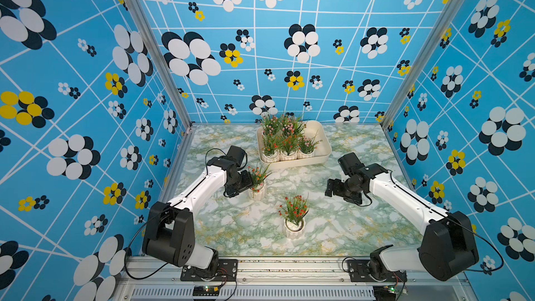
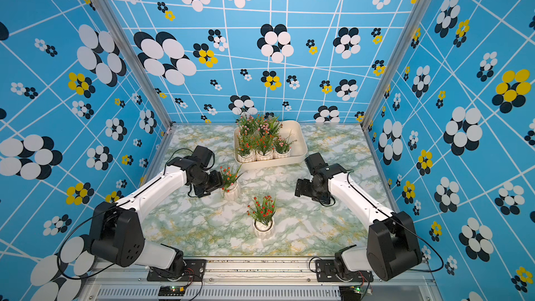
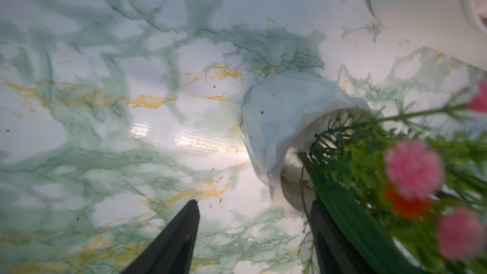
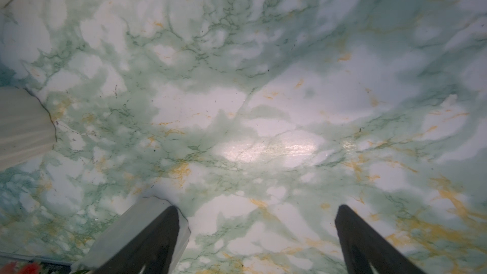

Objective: Put the potted gypsophila into the storage box
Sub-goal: Pick up the baby's breath potted plant from the center of the board.

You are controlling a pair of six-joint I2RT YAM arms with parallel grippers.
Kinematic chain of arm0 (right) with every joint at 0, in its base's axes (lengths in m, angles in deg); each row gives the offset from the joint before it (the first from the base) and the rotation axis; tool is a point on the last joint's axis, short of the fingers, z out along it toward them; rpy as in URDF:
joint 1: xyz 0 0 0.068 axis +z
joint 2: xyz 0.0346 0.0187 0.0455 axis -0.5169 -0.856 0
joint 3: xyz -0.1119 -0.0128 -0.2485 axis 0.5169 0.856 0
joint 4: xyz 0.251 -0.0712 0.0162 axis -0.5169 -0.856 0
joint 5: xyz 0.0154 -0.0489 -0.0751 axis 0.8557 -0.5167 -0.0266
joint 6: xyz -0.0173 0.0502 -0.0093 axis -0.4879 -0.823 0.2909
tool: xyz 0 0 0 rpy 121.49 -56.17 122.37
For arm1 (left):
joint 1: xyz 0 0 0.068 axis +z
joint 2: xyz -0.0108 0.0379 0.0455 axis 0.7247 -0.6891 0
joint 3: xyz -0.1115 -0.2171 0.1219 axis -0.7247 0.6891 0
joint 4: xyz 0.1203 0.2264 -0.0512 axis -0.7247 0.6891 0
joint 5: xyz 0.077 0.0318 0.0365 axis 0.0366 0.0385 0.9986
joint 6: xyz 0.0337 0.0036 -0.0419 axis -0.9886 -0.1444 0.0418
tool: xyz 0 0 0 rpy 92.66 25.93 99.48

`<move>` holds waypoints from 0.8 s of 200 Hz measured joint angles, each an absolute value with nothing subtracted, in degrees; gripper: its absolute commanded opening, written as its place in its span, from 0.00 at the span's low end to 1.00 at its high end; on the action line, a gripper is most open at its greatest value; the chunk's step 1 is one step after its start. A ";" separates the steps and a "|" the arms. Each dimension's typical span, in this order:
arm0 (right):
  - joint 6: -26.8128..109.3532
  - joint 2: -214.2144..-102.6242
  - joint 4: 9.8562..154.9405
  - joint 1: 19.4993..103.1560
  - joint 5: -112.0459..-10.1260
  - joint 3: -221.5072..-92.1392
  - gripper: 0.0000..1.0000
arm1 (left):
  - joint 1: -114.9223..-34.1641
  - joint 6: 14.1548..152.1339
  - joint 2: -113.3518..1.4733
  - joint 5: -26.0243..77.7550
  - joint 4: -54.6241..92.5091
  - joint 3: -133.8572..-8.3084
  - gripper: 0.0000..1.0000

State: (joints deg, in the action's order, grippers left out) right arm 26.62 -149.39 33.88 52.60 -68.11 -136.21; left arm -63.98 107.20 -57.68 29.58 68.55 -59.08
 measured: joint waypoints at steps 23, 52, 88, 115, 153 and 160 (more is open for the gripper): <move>26.45 -149.37 34.75 52.60 -68.00 -135.64 0.95 | -64.44 107.57 -59.05 30.63 68.49 -59.08 0.64; 26.47 -149.39 35.73 52.60 -67.98 -135.34 0.95 | -64.49 107.92 -59.62 31.75 68.40 -59.10 0.58; 26.84 -150.24 36.00 52.60 -68.03 -135.58 0.95 | -64.57 108.18 -60.98 32.16 67.26 -59.32 0.45; 28.13 -152.56 35.38 52.21 -68.05 -138.50 0.95 | -64.57 108.18 -62.40 32.68 67.18 -60.17 0.41; 31.72 -157.45 33.31 48.03 -68.35 -147.55 0.95 | -64.60 108.27 -63.95 33.49 67.26 -61.61 0.30; 32.70 -158.70 32.74 46.81 -68.51 -149.74 0.95 | -64.73 108.18 -64.15 33.54 67.24 -61.88 0.27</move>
